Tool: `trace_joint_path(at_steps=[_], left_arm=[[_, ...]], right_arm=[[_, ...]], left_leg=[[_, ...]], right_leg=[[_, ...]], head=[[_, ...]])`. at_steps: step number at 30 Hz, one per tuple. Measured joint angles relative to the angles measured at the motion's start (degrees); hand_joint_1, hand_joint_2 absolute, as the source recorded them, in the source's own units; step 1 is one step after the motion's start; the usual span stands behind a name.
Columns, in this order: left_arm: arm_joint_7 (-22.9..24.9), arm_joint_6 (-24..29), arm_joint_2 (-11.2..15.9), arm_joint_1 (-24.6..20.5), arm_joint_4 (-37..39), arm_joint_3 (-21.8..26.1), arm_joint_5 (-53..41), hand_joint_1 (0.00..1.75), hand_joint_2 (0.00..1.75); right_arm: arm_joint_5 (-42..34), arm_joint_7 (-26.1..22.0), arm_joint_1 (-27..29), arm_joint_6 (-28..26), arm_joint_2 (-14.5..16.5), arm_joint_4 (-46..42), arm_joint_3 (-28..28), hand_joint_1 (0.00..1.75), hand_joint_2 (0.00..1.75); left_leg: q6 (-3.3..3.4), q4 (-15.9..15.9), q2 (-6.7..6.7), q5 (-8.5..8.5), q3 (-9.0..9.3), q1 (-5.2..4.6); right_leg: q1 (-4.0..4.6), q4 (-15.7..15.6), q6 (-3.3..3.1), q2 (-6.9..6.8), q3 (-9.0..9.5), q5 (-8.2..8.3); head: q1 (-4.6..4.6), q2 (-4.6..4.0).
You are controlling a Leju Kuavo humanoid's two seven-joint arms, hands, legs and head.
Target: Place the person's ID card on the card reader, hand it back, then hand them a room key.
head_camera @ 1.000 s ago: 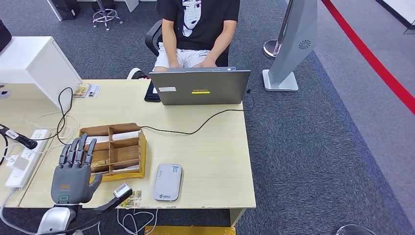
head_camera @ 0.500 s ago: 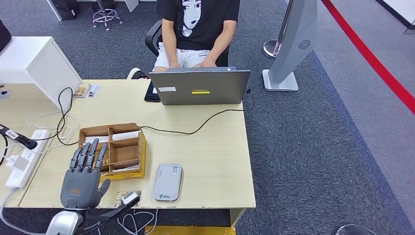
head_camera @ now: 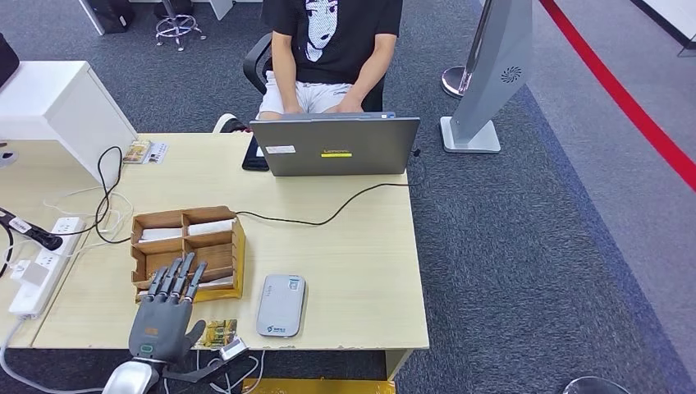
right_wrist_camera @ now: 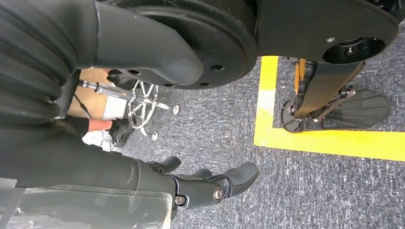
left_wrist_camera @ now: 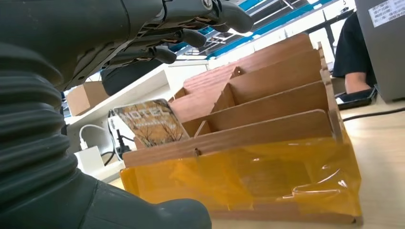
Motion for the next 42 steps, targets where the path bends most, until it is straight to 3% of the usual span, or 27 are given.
trace_joint_path(at_steps=[14,19,42], left_arm=[[7.66,6.51,4.63,-2.11,4.95,0.44,0.0,0.0,1.75],[6.71,6.61,5.69,-3.31,5.17,1.15,0.0,0.0,1.75],[5.48,6.33,5.64,-5.09,7.11,3.29,0.0,0.0,1.75]], right_arm=[[1.27,-0.06,0.0,0.16,0.0,0.0,0.0,0.0,1.75],[1.85,-0.27,0.0,0.27,0.0,0.0,0.0,0.0,1.75],[2.13,-0.27,-0.02,0.44,0.0,0.0,0.08,0.0,1.75]], left_leg=[[0.0,-0.01,0.01,0.0,0.0,0.0],[-0.01,-0.01,0.0,0.01,0.0,0.0],[-0.01,-0.01,0.01,0.01,0.0,0.0]], right_leg=[[0.0,0.0,-0.01,0.0,-0.02,0.0],[0.0,0.01,-0.01,0.0,-0.01,0.0],[0.0,0.0,-0.01,0.01,-0.03,0.0]], head=[[0.0,0.0],[0.0,0.0],[0.01,0.0]])
